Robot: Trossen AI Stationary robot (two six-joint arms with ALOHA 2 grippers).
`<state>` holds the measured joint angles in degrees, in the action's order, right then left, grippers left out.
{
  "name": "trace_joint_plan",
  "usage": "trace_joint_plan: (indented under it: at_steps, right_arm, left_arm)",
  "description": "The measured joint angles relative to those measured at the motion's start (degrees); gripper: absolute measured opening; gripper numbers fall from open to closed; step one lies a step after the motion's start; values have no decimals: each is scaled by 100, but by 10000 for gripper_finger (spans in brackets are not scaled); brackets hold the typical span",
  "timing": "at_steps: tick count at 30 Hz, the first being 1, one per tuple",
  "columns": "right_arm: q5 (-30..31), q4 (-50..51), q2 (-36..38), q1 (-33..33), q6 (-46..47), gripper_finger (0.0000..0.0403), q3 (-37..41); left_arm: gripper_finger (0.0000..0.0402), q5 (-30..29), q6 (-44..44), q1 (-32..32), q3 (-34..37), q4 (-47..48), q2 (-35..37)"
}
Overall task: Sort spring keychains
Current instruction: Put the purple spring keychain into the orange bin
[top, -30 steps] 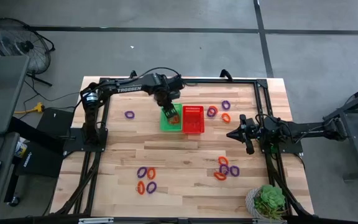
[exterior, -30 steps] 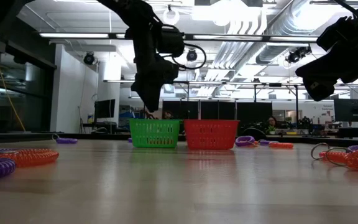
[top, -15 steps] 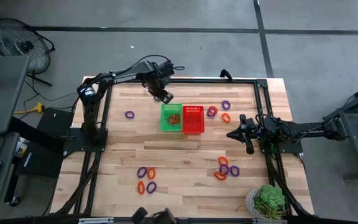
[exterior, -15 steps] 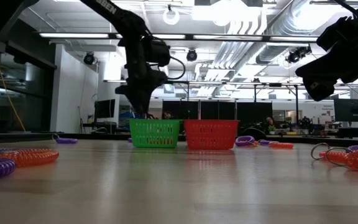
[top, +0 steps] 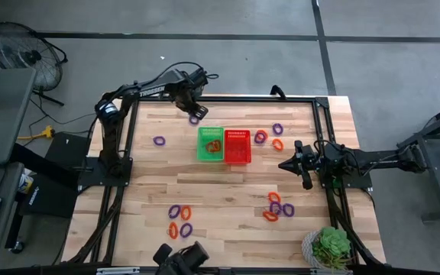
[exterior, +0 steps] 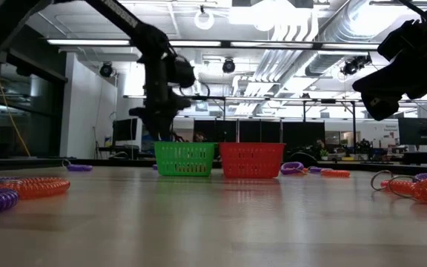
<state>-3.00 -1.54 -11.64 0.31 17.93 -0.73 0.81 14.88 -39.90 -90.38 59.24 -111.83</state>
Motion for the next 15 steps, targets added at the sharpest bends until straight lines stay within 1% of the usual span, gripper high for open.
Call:
trace_joint_plan:
  at_steps: [3, 9, 15]
  right_arm:
    - [0, 2, 0, 0, 0, 12, 2]
    - [0, 2, 0, -1, 0, 12, 0]
    - [0, 1, 0, 0, 0, 12, 0]
  left_arm:
    - [136, -80, -93, -87, 17, 38, -140]
    - [136, 27, -96, -188, 16, -29, -522]
    - [136, 54, -60, -253, 2, -190, -604]
